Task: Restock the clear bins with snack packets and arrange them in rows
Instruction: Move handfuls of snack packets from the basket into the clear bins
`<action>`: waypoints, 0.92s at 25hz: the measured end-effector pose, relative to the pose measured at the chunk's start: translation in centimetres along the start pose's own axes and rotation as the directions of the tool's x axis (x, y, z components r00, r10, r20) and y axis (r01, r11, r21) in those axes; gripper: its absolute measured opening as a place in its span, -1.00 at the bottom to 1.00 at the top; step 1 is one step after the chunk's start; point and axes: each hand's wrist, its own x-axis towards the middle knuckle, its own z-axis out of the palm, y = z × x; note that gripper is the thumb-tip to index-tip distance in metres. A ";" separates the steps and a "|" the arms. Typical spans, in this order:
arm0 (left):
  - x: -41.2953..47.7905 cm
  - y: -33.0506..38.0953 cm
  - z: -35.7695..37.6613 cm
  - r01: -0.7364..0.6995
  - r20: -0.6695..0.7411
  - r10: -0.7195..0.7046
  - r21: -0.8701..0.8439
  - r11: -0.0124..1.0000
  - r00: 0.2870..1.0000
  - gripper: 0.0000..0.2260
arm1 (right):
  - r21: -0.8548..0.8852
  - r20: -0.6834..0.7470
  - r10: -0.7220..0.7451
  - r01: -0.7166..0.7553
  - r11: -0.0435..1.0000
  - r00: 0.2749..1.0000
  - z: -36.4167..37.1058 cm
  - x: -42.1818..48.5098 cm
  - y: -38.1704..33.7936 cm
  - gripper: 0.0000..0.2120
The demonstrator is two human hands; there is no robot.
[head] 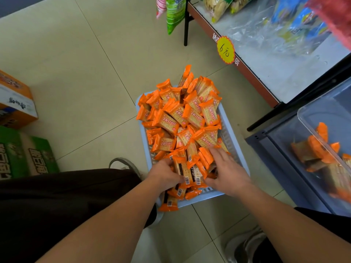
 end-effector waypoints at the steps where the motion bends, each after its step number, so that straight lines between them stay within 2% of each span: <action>1: -0.1 0.0 0.0 -0.011 -0.007 0.011 0.012 1.000 1.000 -0.42 | -0.001 -0.022 0.001 -0.001 1.000 1.000 0.0 0.1 -0.1 0.05; 3: -0.4 0.2 0.1 -0.033 -0.025 0.035 0.096 0.995 0.999 -0.34 | 0.040 -0.093 0.010 -0.007 0.999 0.996 -0.2 0.3 -0.5 -0.05; 6: -0.9 0.2 0.9 -0.052 -0.045 0.063 0.214 0.975 0.997 -0.24 | 0.192 -0.181 0.111 -0.076 0.978 0.977 -0.7 0.8 -0.8 -0.20; 11: -1.1 0.1 0.8 -0.121 -0.144 0.131 0.073 0.990 0.981 -0.36 | 0.326 -0.166 0.207 -0.145 0.934 0.964 -1.1 1.8 -1.3 -0.27; 15: -1.2 -0.7 0.9 -0.118 -0.095 0.128 0.106 0.987 0.987 -0.42 | 0.424 -0.185 0.220 -0.124 0.897 0.958 -1.3 2.5 -1.3 -0.37; 19: -1.0 -0.8 0.9 -0.150 -0.105 0.157 0.071 0.986 0.982 -0.52 | 0.421 -0.242 0.223 -0.105 0.901 0.944 -1.6 2.0 -1.5 -0.43; 23: -1.8 -0.5 -0.8 -0.185 -0.186 0.179 -0.011 0.983 0.966 -0.57 | 0.374 -0.297 0.212 -0.091 0.923 0.931 -3.5 0.9 -2.2 -0.47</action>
